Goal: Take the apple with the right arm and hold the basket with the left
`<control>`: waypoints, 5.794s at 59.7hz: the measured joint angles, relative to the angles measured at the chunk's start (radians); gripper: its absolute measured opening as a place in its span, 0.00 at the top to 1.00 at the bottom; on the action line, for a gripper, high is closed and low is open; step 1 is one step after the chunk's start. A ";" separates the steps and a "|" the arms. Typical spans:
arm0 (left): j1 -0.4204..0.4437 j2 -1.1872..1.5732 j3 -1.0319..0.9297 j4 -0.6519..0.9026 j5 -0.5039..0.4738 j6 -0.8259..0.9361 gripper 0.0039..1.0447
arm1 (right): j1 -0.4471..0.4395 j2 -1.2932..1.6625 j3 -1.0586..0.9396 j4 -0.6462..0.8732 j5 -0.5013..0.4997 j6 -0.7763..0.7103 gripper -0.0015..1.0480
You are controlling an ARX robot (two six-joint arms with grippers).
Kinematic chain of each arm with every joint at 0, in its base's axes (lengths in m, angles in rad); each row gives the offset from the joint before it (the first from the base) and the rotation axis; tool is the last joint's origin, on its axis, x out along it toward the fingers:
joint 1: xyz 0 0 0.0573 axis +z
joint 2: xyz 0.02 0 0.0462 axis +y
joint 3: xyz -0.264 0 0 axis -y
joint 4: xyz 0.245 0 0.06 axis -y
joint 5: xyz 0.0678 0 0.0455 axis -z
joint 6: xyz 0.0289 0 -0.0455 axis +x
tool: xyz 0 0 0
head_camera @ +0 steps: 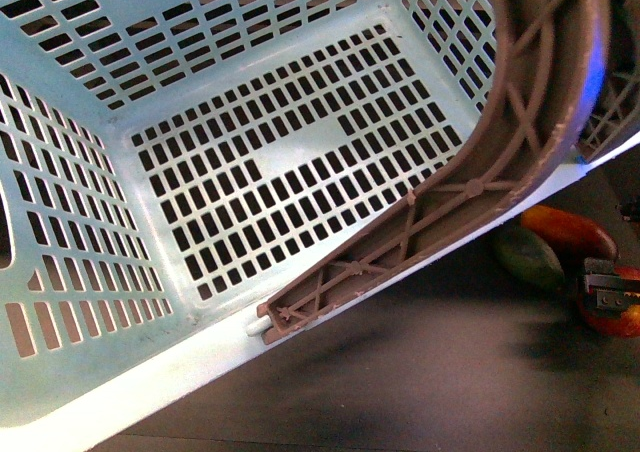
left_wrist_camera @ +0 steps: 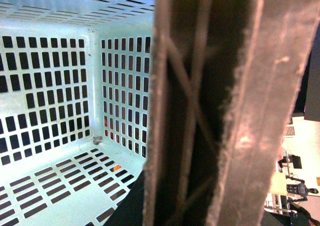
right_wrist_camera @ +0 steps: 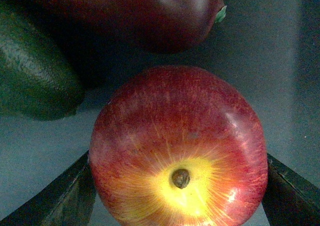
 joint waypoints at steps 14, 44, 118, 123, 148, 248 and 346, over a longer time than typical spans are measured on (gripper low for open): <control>0.000 0.000 0.000 0.000 0.000 0.000 0.86 | -0.003 -0.138 -0.112 0.032 -0.018 -0.031 0.24; 0.000 0.000 0.000 0.000 -0.001 0.000 0.86 | 0.012 -0.875 -0.353 -0.083 -0.111 -0.116 0.24; 0.000 0.000 0.000 0.000 -0.001 0.000 0.86 | 0.708 -1.160 -0.231 -0.131 0.190 0.136 0.24; 0.000 0.000 0.000 0.000 -0.001 0.000 0.86 | 0.713 -1.156 -0.233 -0.130 0.191 0.140 0.16; 0.000 0.001 -0.010 0.000 -0.003 0.001 0.86 | 0.573 -1.234 -0.263 -0.068 0.340 0.150 0.08; 0.000 0.001 -0.010 0.000 0.001 -0.001 0.86 | 0.185 -1.955 -0.944 0.144 -0.085 0.082 0.98; 0.000 0.000 -0.009 0.000 0.000 -0.002 0.86 | 0.185 -2.382 -0.944 -0.282 -0.087 0.082 0.46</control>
